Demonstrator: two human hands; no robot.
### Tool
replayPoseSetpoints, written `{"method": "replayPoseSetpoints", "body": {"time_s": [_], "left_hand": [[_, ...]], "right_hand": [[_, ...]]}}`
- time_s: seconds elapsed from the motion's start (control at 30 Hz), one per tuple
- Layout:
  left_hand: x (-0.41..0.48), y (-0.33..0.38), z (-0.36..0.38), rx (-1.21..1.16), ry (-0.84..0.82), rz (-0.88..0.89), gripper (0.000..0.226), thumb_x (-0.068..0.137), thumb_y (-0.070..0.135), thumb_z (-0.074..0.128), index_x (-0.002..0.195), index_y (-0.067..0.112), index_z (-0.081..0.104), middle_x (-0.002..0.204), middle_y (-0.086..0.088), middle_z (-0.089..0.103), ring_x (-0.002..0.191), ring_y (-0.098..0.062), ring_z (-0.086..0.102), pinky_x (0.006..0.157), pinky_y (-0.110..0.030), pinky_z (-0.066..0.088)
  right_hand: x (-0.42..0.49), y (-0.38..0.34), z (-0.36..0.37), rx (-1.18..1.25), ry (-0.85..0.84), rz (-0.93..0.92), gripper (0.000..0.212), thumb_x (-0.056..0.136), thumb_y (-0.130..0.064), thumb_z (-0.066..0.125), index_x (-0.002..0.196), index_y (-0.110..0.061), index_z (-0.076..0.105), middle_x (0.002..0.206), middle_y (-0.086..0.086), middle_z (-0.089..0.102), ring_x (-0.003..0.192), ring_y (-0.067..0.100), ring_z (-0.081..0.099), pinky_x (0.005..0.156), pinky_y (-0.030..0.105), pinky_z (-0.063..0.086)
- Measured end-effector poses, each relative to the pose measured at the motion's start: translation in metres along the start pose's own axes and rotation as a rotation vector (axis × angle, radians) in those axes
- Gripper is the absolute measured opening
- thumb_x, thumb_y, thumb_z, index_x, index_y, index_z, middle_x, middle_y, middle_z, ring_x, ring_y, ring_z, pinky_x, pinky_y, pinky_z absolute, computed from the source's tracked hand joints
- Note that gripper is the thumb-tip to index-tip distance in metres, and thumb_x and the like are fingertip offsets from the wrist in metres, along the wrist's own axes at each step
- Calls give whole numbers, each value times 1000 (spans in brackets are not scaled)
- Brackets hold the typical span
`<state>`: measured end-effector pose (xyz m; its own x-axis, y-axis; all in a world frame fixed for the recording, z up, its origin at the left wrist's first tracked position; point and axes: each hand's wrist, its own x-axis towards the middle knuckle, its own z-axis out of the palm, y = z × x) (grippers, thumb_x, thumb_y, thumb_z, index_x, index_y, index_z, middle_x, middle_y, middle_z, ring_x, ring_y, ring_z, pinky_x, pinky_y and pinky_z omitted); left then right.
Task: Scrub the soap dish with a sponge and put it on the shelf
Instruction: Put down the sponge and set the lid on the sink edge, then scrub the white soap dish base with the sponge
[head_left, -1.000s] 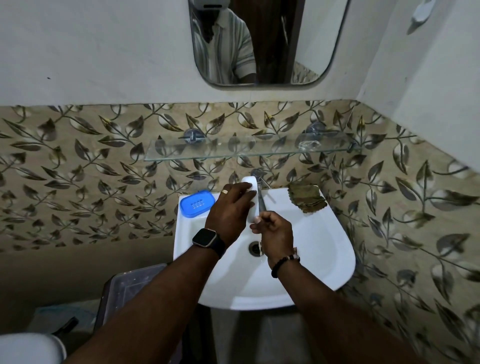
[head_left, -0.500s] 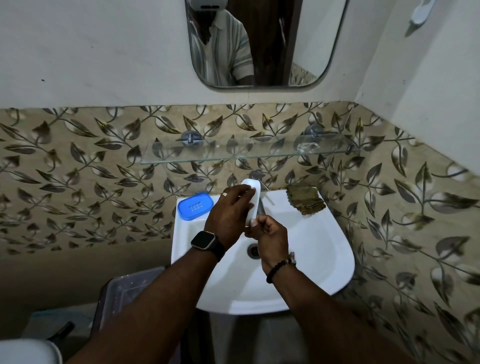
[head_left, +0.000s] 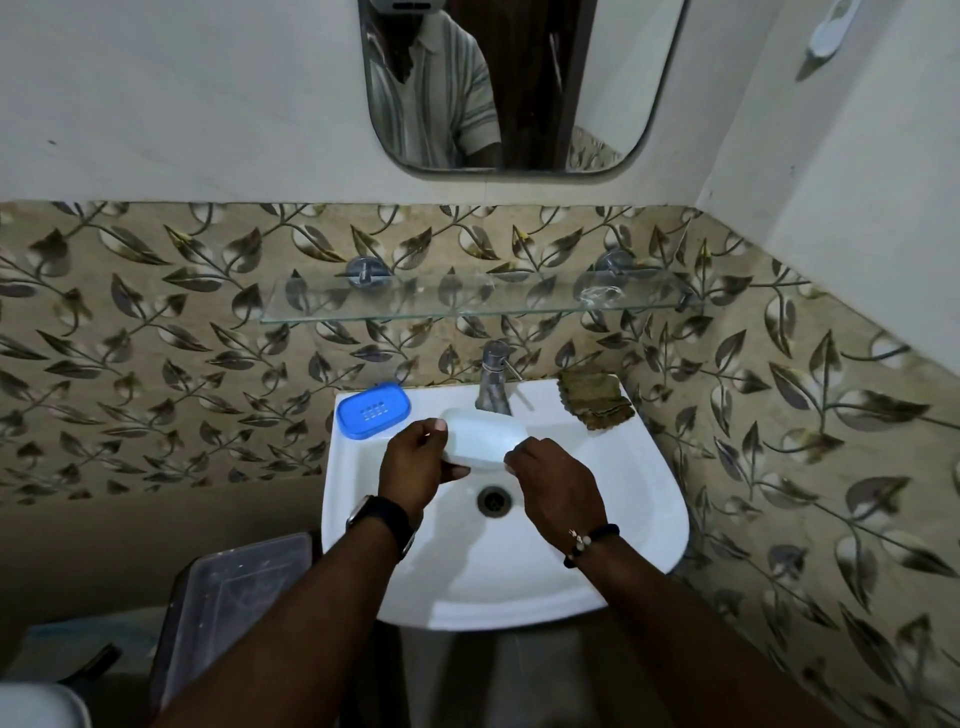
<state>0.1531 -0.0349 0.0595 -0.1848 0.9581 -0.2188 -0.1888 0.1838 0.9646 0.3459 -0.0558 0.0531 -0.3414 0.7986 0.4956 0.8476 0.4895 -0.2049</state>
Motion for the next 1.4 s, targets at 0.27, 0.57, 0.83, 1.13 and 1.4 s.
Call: {"method": "replayPoseSetpoints", "body": {"time_s": [0.27, 0.57, 0.83, 1.13, 1.4], "left_hand": [[-1, 2, 19, -234, 27, -34, 26, 100, 21, 60, 116, 2, 64, 106, -11, 69, 90, -28, 70, 72, -36, 64], [5, -4, 28, -251, 38, -4, 28, 100, 24, 61, 117, 2, 65, 104, -9, 71, 78, -16, 73, 70, -34, 63], [11, -14, 34, -247, 47, 31, 30, 99, 23, 61, 122, 5, 67, 104, -14, 71, 77, -19, 71, 72, -33, 63], [15, -15, 36, -229, 70, 43, 31, 99, 24, 60, 123, 6, 67, 87, -2, 73, 72, -16, 69, 78, -40, 62], [15, -18, 39, -190, 83, 46, 34, 96, 29, 61, 122, 10, 69, 110, -11, 75, 90, -22, 73, 78, -39, 62]], "right_hand": [[10, 49, -9, -80, 197, -49, 29, 90, -9, 61, 119, -10, 66, 121, 12, 63, 112, 29, 57, 94, 40, 48], [40, 134, -7, -198, 21, 202, 35, 80, -10, 69, 113, -4, 64, 116, 15, 64, 106, 36, 59, 91, 43, 49], [65, 183, 21, -138, -150, 262, 49, 84, -17, 65, 131, -2, 60, 133, 18, 61, 122, 37, 56, 104, 43, 46], [86, 219, 60, -287, -674, 309, 76, 98, -38, 51, 158, -12, 10, 167, 10, 6, 154, 28, 6, 124, 43, 9], [72, 221, 81, -131, -528, 396, 52, 106, -44, 31, 156, -26, 27, 166, -1, 17, 152, 23, 16, 124, 39, 11]]}}
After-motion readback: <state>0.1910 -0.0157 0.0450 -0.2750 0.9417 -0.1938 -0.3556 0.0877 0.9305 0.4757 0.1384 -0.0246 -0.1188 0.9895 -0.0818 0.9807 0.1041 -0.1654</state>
